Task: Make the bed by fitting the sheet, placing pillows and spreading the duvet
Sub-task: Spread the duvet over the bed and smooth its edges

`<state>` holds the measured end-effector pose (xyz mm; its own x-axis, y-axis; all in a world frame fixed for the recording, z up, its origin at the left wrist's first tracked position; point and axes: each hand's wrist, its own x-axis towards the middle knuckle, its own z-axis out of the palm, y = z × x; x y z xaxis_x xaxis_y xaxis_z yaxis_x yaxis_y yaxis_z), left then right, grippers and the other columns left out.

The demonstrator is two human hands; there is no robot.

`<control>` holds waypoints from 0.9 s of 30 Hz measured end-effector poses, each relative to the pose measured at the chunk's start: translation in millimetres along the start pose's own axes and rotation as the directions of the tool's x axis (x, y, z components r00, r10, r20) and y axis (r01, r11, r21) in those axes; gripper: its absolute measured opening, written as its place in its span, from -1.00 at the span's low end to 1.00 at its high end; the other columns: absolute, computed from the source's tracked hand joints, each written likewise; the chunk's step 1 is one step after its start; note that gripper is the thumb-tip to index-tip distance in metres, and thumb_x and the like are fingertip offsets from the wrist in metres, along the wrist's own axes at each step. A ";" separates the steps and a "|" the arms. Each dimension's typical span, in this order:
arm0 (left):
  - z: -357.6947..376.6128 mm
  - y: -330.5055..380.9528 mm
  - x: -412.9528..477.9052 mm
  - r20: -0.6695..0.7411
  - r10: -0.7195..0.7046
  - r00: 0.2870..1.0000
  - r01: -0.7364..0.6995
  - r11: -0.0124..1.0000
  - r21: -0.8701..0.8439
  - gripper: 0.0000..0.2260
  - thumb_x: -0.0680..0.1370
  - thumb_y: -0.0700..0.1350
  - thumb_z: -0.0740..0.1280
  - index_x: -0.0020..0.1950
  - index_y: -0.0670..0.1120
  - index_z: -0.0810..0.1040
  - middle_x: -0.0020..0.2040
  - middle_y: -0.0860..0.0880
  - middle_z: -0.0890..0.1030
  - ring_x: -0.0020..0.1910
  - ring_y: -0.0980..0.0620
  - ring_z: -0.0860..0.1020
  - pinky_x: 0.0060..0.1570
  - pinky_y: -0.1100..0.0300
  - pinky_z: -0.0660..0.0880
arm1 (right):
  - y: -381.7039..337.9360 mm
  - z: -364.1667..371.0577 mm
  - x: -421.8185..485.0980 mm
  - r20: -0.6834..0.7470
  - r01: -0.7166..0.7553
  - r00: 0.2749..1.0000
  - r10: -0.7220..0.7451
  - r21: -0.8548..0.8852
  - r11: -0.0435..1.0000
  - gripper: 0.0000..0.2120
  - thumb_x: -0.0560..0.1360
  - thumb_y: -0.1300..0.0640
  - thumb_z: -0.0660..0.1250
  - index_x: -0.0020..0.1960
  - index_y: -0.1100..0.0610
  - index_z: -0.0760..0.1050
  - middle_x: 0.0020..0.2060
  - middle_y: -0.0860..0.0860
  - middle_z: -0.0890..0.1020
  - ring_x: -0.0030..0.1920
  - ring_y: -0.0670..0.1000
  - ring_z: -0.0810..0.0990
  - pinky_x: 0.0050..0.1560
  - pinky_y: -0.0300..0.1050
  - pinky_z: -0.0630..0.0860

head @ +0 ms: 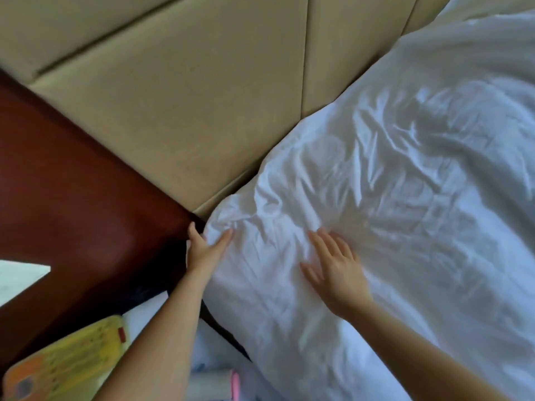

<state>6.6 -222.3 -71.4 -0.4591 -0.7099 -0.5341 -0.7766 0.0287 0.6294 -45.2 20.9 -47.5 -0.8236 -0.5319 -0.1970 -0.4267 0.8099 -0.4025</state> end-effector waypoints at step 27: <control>57.7 -30.1 -129.8 0.682 0.577 0.450 -0.877 0.142 0.459 -0.49 0.54 0.09 0.06 0.47 -0.05 0.21 0.48 -0.12 0.30 0.47 -0.06 0.18 0.37 -0.08 0.23 | 26.5 5.0 -161.0 0.067 -0.493 0.867 0.494 -0.028 0.869 -0.47 0.47 -0.10 0.02 0.27 0.14 0.48 0.30 0.16 0.50 0.29 0.18 0.49 0.21 0.13 0.44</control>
<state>64.8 -90.4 -53.5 -0.9486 0.1769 -0.2625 0.0943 0.9495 0.2993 77.9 126.7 -31.0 -0.8997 -0.0776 -0.4296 0.0246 0.9735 -0.2274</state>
